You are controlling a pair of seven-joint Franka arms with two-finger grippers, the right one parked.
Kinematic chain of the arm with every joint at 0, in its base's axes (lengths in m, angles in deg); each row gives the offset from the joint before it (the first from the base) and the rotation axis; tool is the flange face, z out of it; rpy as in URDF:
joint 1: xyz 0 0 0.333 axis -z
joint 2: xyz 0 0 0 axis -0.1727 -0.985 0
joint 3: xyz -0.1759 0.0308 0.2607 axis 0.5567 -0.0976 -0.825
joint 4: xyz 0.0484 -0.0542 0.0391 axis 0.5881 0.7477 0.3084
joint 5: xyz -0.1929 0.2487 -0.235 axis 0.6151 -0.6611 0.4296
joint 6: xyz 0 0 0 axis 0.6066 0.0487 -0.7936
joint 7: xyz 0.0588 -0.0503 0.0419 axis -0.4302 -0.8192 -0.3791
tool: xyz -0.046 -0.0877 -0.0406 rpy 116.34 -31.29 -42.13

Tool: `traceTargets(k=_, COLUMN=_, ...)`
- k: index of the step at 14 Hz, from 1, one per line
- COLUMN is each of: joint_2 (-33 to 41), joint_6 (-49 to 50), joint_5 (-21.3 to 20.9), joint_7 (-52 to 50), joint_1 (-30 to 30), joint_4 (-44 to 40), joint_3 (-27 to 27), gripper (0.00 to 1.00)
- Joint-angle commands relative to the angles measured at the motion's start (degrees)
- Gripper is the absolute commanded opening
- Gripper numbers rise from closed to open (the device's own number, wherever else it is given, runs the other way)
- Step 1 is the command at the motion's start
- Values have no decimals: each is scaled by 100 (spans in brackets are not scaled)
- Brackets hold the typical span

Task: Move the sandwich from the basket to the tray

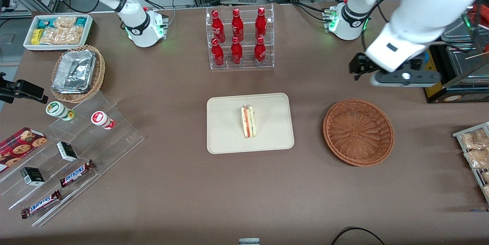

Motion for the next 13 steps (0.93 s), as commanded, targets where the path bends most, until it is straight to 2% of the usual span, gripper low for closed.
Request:
traceTargets(k=1, joint_2=550, joint_6=126, joint_5=321, joint_7=1019, joint_1=290, joint_4=303, joint_3=-974, gripper=100)
traceTargets(k=4, joint_2=901, joint_6=21, joint_5=233, joint_7=1425, joint_1=809, joint_4=724, joint_3=-1925, gripper=100)
traceTargets(k=6, joint_2=894, joint_6=-101, joint_5=259, joint_7=1872, joint_1=819, joint_4=752, joint_3=-2085, gripper=100)
traceTargets(k=10, joint_2=692, joint_6=-304, joint_5=216, joint_7=1910, joint_1=889, joint_4=709, joint_3=-2252, gripper=100)
traceTargets(k=11, joint_2=605, joint_6=-313, joint_5=137, joint_7=1805, joint_1=1133, joint_4=630, joint_3=-2322, gripper=100)
traceTargets(k=13, joint_2=464, joint_6=-296, joint_5=136, joint_7=1533, joint_1=1599, joint_4=393, joint_3=-2831, gripper=100)
